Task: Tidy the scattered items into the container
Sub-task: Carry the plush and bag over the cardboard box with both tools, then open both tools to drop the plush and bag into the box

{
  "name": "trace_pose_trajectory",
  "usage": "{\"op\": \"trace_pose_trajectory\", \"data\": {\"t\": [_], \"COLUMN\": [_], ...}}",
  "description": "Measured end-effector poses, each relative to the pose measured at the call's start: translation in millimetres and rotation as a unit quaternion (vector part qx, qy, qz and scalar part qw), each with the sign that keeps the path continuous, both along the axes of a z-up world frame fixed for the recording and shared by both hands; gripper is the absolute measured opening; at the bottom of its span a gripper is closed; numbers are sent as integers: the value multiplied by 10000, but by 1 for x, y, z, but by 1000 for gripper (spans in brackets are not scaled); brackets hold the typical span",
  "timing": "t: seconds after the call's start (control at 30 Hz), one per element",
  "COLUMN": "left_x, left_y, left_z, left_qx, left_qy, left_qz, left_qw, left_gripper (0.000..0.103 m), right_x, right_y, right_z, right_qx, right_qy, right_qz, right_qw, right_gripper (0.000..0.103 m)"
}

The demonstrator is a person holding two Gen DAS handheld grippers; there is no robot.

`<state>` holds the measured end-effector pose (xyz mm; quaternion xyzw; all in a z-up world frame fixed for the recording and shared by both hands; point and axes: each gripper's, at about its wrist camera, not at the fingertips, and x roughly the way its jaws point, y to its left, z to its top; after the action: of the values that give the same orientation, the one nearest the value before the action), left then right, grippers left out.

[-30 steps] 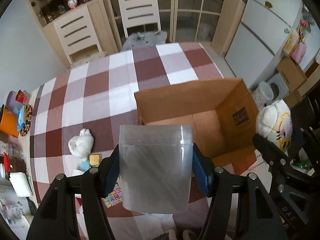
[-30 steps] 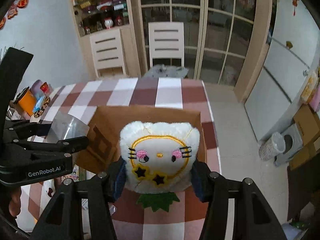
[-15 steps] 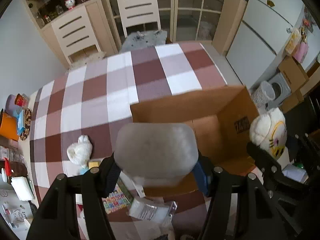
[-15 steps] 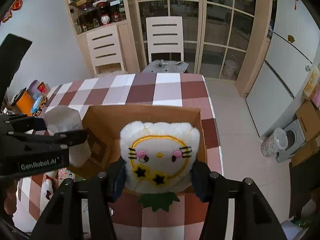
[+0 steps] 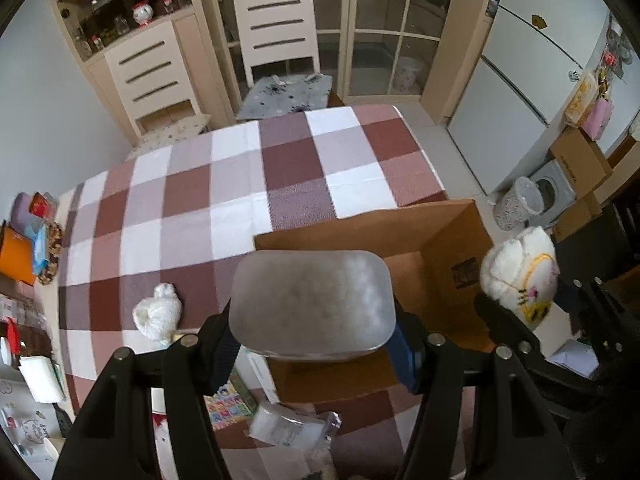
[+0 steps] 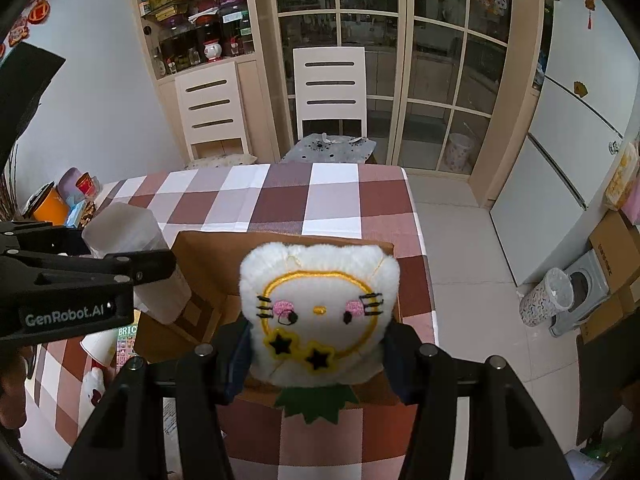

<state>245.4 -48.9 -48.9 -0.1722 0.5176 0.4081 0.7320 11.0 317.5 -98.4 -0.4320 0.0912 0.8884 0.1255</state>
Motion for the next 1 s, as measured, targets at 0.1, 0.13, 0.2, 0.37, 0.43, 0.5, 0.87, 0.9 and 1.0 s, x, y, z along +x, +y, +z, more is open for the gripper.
{"op": "trace_pose_trajectory", "data": {"t": [0.1, 0.13, 0.2, 0.37, 0.43, 0.5, 0.87, 0.9, 1.0], "left_x": [2, 2, 2, 1, 1, 0, 0, 0, 1], "left_y": [-1, 0, 2, 3, 5, 6, 10, 10, 11], "left_z": [-7, -10, -15, -19, -20, -21, -27, -27, -27], "left_qx": [-319, -399, -475, -492, -496, -502, -515, -509, -480], "left_qy": [62, 87, 166, 208, 215, 217, 269, 278, 303], "left_qz": [-25, -6, 37, 91, 113, 135, 115, 106, 65], "left_qw": [9995, 9992, 9987, 9985, 9985, 9984, 9982, 9983, 9984], "left_gripper": [64, 64, 64, 64, 64, 64, 64, 64, 64], "right_x": [-3, -4, -4, -4, -3, -4, -8, -9, -10], "right_y": [0, 0, 1, 2, 3, 3, 2, 2, 2], "right_z": [-1, -2, -5, -8, -9, -10, -16, -16, -18], "right_qx": [4, 14, -9, -19, -17, -21, -49, -50, -38], "right_qy": [-57, -91, -134, -152, -152, -158, -241, -250, -239], "right_qz": [13, 24, 33, 39, 48, 57, 79, 81, 100], "right_qw": [10000, 10000, 9999, 9999, 9999, 9999, 9997, 9996, 9997], "right_gripper": [56, 56, 57, 57, 57, 57, 57, 57, 64]}}
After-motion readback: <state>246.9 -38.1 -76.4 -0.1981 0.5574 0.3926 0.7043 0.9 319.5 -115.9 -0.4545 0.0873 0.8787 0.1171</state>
